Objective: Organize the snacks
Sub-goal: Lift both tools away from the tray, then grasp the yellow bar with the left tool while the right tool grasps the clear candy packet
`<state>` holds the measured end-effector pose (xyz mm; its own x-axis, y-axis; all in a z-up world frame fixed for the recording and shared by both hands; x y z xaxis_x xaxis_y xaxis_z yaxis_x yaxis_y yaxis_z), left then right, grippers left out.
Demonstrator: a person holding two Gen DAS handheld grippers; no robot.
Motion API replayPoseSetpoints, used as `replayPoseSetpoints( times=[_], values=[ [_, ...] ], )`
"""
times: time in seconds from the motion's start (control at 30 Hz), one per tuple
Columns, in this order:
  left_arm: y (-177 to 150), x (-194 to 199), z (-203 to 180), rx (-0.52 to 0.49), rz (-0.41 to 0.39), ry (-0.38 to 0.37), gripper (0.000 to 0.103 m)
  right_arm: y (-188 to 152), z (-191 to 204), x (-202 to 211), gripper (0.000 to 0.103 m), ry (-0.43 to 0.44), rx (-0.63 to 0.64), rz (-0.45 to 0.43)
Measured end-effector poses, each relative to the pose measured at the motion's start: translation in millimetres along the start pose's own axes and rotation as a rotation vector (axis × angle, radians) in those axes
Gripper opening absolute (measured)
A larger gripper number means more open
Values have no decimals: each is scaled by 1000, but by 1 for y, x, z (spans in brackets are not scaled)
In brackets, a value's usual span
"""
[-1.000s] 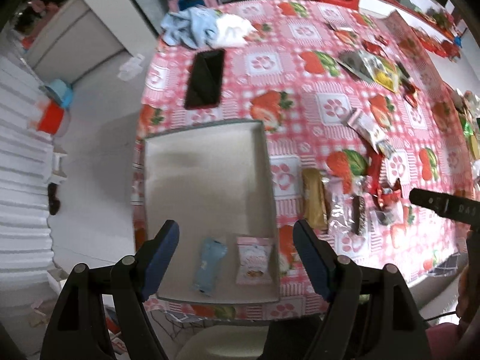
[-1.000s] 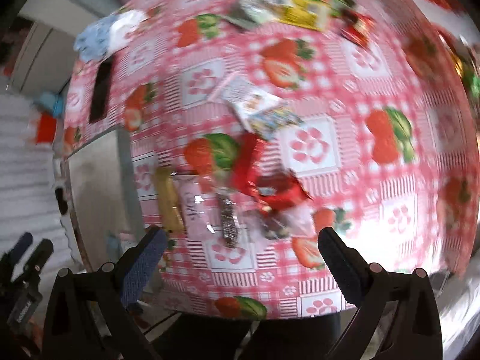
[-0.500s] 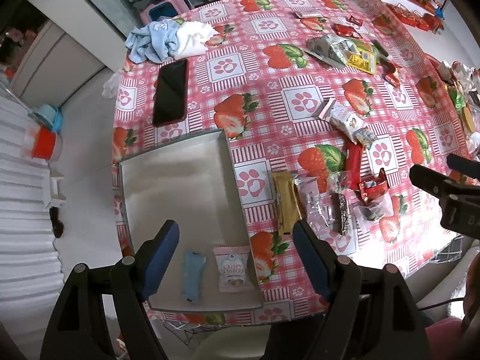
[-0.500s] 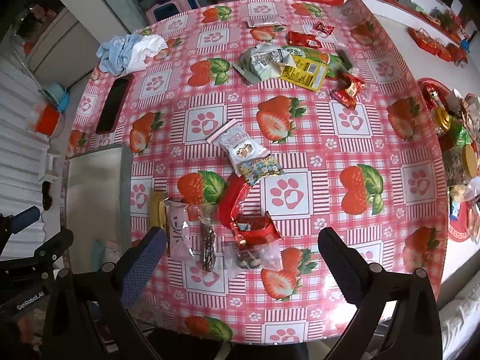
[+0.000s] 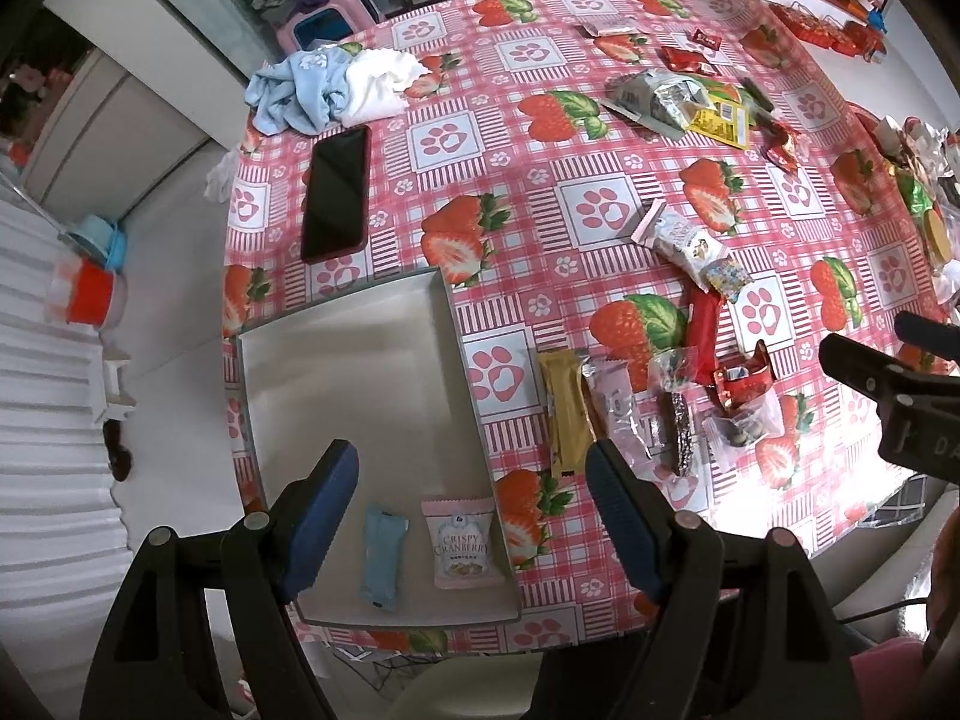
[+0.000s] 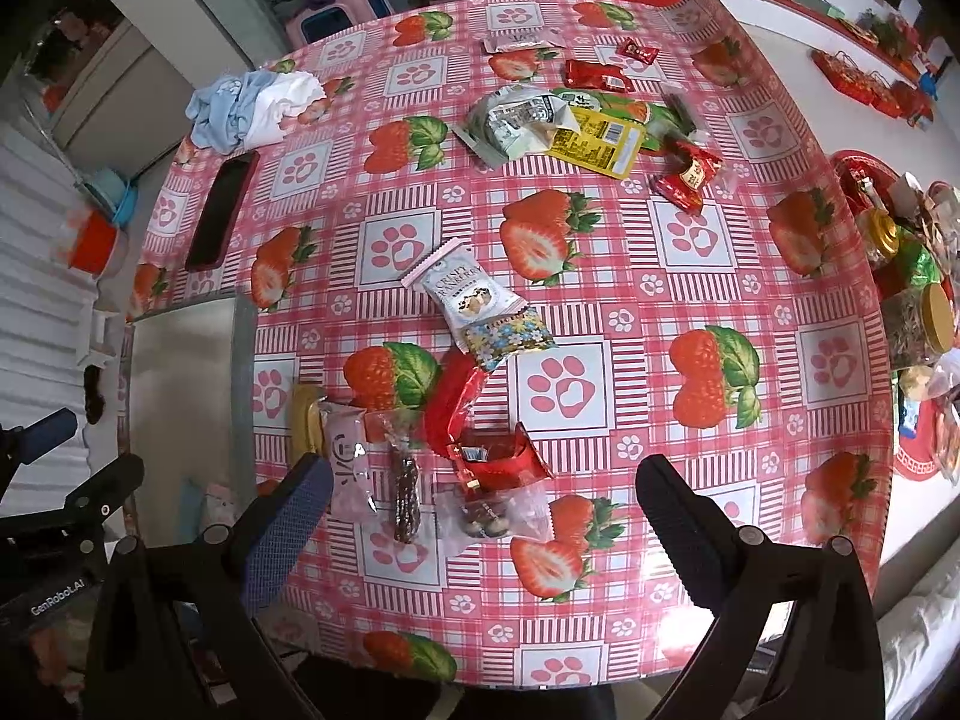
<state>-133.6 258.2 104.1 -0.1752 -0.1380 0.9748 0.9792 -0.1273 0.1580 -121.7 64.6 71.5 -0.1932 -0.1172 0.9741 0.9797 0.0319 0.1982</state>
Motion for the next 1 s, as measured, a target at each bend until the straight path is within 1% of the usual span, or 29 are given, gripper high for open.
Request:
replayPoseSetpoints(
  times=[0.23, 0.33, 0.4, 0.5, 0.6, 0.73, 0.8, 0.9, 1.0],
  values=[
    [-1, 0, -1, 3, 5, -5, 81, 1, -1, 0, 101, 1, -1, 0],
    [-2, -5, -4, 1, 26, -31, 81, -3, -7, -4, 101, 11, -25, 21],
    [-4, -16, -7, 14, 53, -69, 82, -9, -15, -11, 101, 4, -60, 44],
    [-10, -38, -12, 30, 100, -105, 82, -27, -35, -27, 101, -28, -117, 111],
    [-17, -63, -24, 36, 149, -144, 82, -48, -48, -41, 101, -38, -151, 176],
    [-22, -94, -40, 26, 188, -144, 82, -78, -63, -61, 101, -34, -187, 271],
    [-22, -108, -46, 34, 206, -135, 82, -87, -67, -66, 101, -35, -189, 299],
    [-20, -123, -49, 47, 216, -117, 82, -96, -69, -74, 101, -33, -190, 334],
    [-16, -133, -52, 68, 212, -119, 82, -96, -66, -82, 101, -19, -195, 347]
  ],
)
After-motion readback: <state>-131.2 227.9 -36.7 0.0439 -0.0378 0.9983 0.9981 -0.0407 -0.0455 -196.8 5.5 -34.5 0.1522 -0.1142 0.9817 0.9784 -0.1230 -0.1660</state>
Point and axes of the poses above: each gripper's, at about its wrist camera, not at the fingertips, and x roughly against the way its jaws point, z to its left, y to its top, the point moved 9 cm from there along -x, roughly the way its jaws point, and after that the axes turned 4 degrees about x, right-handed, at the moved point
